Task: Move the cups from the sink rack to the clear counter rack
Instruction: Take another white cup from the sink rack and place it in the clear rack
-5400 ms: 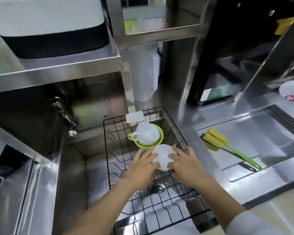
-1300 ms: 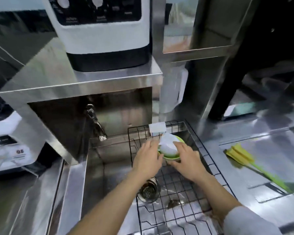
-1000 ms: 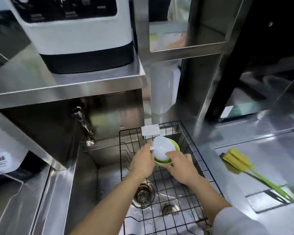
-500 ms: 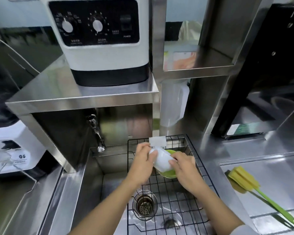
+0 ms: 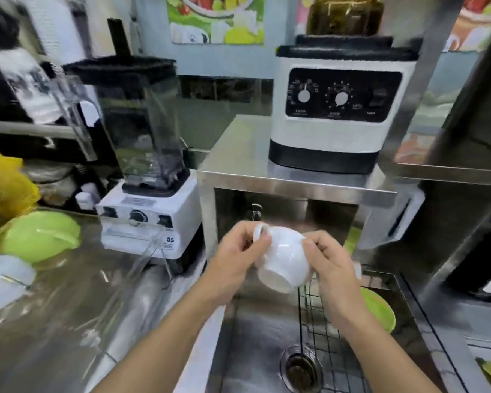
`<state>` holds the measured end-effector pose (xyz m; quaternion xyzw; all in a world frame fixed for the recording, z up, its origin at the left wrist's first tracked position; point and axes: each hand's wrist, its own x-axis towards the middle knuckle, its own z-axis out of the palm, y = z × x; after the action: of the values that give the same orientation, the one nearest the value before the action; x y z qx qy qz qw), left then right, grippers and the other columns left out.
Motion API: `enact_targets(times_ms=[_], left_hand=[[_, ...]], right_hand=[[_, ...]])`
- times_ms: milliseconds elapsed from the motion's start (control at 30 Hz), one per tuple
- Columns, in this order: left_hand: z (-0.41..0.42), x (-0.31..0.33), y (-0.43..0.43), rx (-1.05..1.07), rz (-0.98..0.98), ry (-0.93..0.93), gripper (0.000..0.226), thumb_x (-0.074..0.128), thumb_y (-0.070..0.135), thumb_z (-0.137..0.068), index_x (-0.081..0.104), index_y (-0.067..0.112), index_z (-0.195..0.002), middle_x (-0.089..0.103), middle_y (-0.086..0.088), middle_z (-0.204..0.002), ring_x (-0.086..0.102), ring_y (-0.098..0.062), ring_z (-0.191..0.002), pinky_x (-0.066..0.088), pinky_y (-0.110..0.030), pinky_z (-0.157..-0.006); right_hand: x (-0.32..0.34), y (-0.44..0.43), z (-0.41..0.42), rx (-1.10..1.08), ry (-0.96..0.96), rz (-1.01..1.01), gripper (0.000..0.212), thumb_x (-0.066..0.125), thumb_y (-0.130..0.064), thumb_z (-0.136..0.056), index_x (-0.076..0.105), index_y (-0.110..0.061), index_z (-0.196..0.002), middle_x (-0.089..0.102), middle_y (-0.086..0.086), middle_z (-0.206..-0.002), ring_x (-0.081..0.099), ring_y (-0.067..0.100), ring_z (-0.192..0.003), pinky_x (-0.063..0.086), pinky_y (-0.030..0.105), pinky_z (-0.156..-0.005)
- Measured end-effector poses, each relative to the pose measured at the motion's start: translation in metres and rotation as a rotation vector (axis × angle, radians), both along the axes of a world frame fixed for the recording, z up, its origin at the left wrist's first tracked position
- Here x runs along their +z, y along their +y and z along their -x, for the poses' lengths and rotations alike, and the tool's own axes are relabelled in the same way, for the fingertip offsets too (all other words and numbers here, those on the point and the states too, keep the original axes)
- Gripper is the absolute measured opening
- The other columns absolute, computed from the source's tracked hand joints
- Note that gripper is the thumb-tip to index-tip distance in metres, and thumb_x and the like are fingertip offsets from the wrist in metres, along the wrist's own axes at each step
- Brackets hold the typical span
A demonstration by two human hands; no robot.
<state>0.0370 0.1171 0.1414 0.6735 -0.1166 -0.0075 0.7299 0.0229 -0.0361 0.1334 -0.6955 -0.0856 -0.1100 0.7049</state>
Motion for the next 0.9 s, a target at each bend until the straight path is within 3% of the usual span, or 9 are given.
enact_targets(times_ms=[167, 267, 333, 467, 600, 667, 733, 800, 900], left_hand=[[0.020, 0.013, 0.059, 0.202, 0.181, 0.126, 0.027, 0.059, 0.036, -0.083, 0.052, 0.010, -0.079, 0.052, -0.004, -0.068, 0.051, -0.014, -0.058, 0.042, -0.026, -0.051], [0.025, 0.020, 0.095, 0.299, 0.411, 0.190, 0.025, 0.048, 0.029, -0.091, 0.050, 0.005, -0.085, 0.057, -0.009, -0.071, 0.057, -0.020, -0.059, 0.049, -0.028, -0.045], [0.025, 0.022, 0.121, 0.341, 0.513, 0.207, 0.029, 0.045, 0.029, -0.093, 0.054, 0.002, -0.088, 0.063, -0.011, -0.073, 0.061, -0.023, -0.064, 0.052, -0.031, -0.051], [0.024, 0.025, 0.165, 0.405, 0.495, 0.275, 0.046, 0.043, 0.039, -0.092, 0.054, -0.004, -0.105, 0.059, -0.025, -0.094, 0.058, -0.034, -0.081, 0.049, -0.041, -0.061], [0.016, 0.018, 0.207, 0.556, 0.222, 0.245, 0.042, 0.058, 0.047, -0.083, 0.040, 0.018, -0.108, 0.058, -0.017, -0.092, 0.062, -0.026, -0.072, 0.053, -0.035, -0.048], [0.013, 0.012, 0.227, 0.602, -0.060, 0.143, 0.039, 0.065, 0.047, -0.074, 0.038, 0.046, -0.102, 0.053, -0.012, -0.109, 0.060, -0.031, -0.092, 0.056, -0.049, -0.071], [0.014, 0.012, 0.240, 0.494, -0.387, 0.067, 0.049, 0.068, 0.047, -0.068, 0.043, 0.047, -0.110, 0.039, -0.004, -0.123, 0.050, -0.024, -0.108, 0.045, -0.044, -0.097], [0.015, 0.011, 0.247, 0.365, -0.627, 0.074, 0.073, 0.071, 0.050, -0.064, 0.039, 0.036, -0.128, 0.024, 0.004, -0.129, 0.041, -0.013, -0.111, 0.035, -0.025, -0.095], [0.008, 0.006, 0.255, 0.328, -0.793, 0.130, 0.078, 0.077, 0.044, -0.063, 0.040, 0.026, -0.130, 0.037, 0.001, -0.124, 0.049, -0.020, -0.111, 0.042, -0.031, -0.093]], right_hand=[[0.028, 0.071, -0.001, 0.007, -0.137, 0.110, 0.011, 0.053, -0.037, -0.079, 0.059, -0.031, -0.087, 0.061, -0.018, -0.085, 0.054, 0.000, -0.074, 0.044, 0.009, -0.061], [0.037, 0.116, 0.003, 0.042, -0.285, 0.381, 0.044, 0.064, -0.044, -0.072, 0.050, -0.029, -0.111, 0.046, -0.003, -0.119, 0.042, -0.005, -0.108, 0.040, 0.002, -0.083], [0.033, 0.144, -0.003, 0.075, -0.446, 0.676, 0.075, 0.067, -0.052, -0.065, 0.038, -0.024, -0.128, 0.032, 0.005, -0.135, 0.030, 0.008, -0.128, 0.026, 0.019, -0.105], [0.029, 0.191, -0.021, 0.136, -0.629, 0.992, 0.097, 0.077, -0.039, -0.065, 0.010, -0.034, -0.136, 0.019, 0.007, -0.143, 0.023, 0.029, -0.133, 0.027, 0.044, -0.107], [0.031, 0.223, -0.033, 0.313, -0.468, 0.794, 0.087, 0.079, -0.029, -0.066, 0.021, -0.030, -0.131, 0.034, -0.006, -0.129, 0.037, 0.012, -0.121, 0.032, 0.016, -0.098], [0.031, 0.237, -0.041, 0.386, -0.280, 0.733, 0.087, 0.080, -0.027, -0.065, 0.025, -0.025, -0.132, 0.035, -0.011, -0.124, 0.040, 0.001, -0.111, 0.034, 0.006, -0.088], [0.026, 0.247, -0.051, 0.440, -0.166, 0.728, 0.087, 0.080, -0.026, -0.064, 0.025, -0.023, -0.131, 0.037, -0.007, -0.125, 0.045, -0.002, -0.101, 0.040, 0.011, -0.082], [0.022, 0.255, -0.062, 0.480, -0.108, 0.816, 0.087, 0.077, -0.029, -0.062, 0.024, -0.026, -0.131, 0.032, -0.004, -0.127, 0.044, 0.002, -0.104, 0.043, 0.020, -0.086], [0.018, 0.262, -0.071, 0.545, -0.068, 0.971, 0.082, 0.075, -0.038, -0.058, 0.029, -0.027, -0.125, 0.039, -0.002, -0.123, 0.046, 0.017, -0.109, 0.044, 0.037, -0.095]])
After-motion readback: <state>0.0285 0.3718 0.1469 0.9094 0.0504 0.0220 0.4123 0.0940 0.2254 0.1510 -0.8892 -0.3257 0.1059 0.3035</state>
